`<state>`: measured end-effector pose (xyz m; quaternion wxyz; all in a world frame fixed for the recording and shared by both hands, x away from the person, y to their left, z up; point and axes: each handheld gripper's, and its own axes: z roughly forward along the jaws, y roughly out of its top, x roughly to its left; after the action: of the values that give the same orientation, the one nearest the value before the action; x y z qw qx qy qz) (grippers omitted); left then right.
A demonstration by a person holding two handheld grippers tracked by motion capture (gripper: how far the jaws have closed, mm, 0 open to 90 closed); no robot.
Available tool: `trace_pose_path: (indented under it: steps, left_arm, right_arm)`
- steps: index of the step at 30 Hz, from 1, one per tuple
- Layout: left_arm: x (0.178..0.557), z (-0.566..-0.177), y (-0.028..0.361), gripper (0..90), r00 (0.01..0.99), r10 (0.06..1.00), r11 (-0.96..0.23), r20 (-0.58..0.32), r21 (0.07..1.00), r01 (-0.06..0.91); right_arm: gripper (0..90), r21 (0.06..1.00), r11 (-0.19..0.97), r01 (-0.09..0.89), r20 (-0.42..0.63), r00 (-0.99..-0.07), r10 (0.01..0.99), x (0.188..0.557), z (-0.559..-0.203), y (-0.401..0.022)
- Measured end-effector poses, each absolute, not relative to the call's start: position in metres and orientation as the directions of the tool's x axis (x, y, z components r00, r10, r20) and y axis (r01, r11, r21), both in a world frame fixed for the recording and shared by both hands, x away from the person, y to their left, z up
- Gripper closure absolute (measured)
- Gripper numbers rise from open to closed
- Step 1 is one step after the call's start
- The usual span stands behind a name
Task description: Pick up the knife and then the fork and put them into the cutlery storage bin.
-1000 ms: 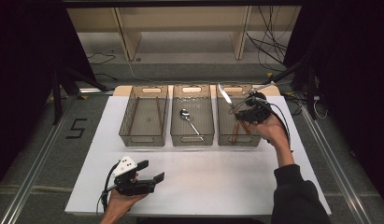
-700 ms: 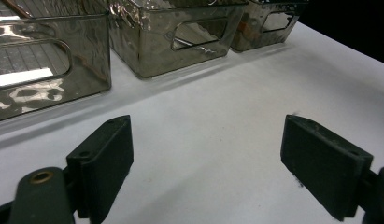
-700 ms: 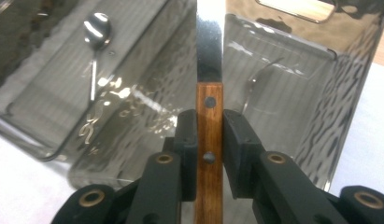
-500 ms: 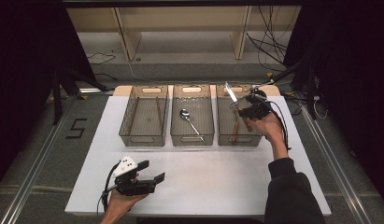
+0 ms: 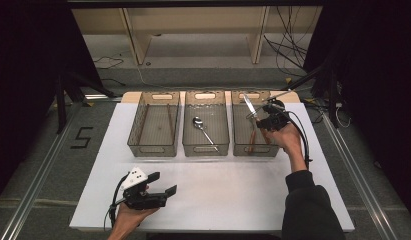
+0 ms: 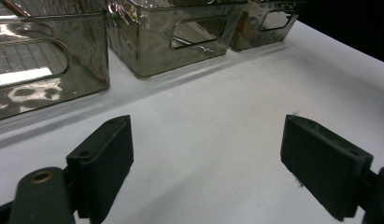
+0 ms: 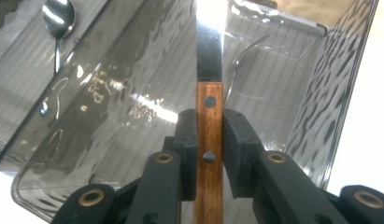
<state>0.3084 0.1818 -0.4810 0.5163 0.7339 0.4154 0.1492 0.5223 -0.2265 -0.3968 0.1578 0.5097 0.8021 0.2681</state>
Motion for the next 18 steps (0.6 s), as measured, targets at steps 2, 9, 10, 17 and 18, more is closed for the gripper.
trace_pose_path:
  steps: [2,9,10,17,18]
  left_arm:
    - [0.308,-0.481,0.182,16.8,0.61,0.764,-0.121,-0.211,0.882,0.456]
    - [0.308,-0.481,0.182,16.8,0.611,0.764,-0.123,-0.209,0.882,0.456]
    - [0.308,-0.481,0.182,16.8,0.61,0.764,-0.122,-0.21,0.882,0.456]
    - [0.308,-0.481,0.181,16.8,0.61,0.764,-0.121,-0.212,0.881,0.458]
    - [0.308,-0.481,0.181,16.8,0.61,0.764,-0.121,-0.212,0.881,0.458]
  right_arm:
    - [77.2,0.591,0.334,0.734,0.021,-0.428,0.904,0.522,-0.397,-0.227]
    - [77.0,0.579,0.338,0.742,0.011,-0.422,0.906,0.522,-0.405,-0.228]
    - [76.9,0.577,0.337,0.744,0.012,-0.421,0.907,0.522,-0.407,-0.228]
    - [63.4,0.55,0.323,0.77,0.066,-0.426,0.902,0.522,-0.412,-0.229]
    - [63.2,0.558,0.331,0.761,0.057,-0.433,0.9,0.521,-0.411,-0.229]
